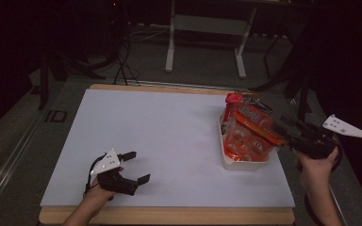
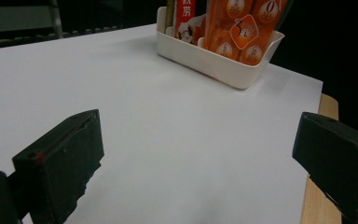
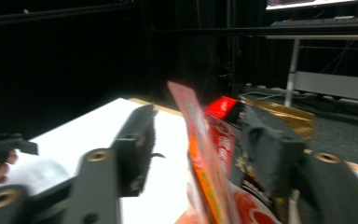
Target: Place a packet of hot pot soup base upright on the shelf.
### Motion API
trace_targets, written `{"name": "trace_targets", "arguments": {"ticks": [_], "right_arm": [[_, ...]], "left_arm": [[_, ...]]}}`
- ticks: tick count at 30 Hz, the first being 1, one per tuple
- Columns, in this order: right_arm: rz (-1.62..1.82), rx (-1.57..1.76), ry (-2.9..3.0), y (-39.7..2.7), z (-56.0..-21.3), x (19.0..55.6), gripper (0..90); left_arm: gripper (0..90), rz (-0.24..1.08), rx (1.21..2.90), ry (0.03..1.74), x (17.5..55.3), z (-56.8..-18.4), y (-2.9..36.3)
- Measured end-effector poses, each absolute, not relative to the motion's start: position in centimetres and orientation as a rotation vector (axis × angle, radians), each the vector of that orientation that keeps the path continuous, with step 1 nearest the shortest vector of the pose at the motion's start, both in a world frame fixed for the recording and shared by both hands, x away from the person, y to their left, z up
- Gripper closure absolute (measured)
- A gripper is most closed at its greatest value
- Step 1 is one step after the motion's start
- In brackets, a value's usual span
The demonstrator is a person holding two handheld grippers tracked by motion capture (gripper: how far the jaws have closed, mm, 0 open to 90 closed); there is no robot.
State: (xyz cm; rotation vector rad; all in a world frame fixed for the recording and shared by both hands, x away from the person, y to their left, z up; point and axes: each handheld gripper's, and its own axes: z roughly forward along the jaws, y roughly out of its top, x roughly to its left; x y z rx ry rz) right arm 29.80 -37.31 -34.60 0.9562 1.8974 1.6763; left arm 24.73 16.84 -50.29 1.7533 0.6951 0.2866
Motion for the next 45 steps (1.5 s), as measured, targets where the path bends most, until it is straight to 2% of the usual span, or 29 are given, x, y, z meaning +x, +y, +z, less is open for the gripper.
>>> {"name": "trace_targets", "arguments": {"ticks": [7,9,28,45], "right_arm": [[1.733,0.923,1.887,-35.8,-33.1,29.6,17.5],[1.751,0.906,1.885,-35.3,-33.0,29.5,14.4],[1.697,0.759,2.054,-29.1,-34.6,28.9,14.3],[1.739,0.688,2.147,-25.2,-39.6,28.0,14.7]], "left_arm": [[2.5,0.289,1.75,0.687,24.5,-50.2,16.8],[2.5,0.293,1.753,0.687,24.5,-50.2,16.8],[2.5,0.314,1.757,0.679,24.2,-50.2,17.1],[2.5,0.32,1.756,0.655,23.8,-49.7,17.0]]}}
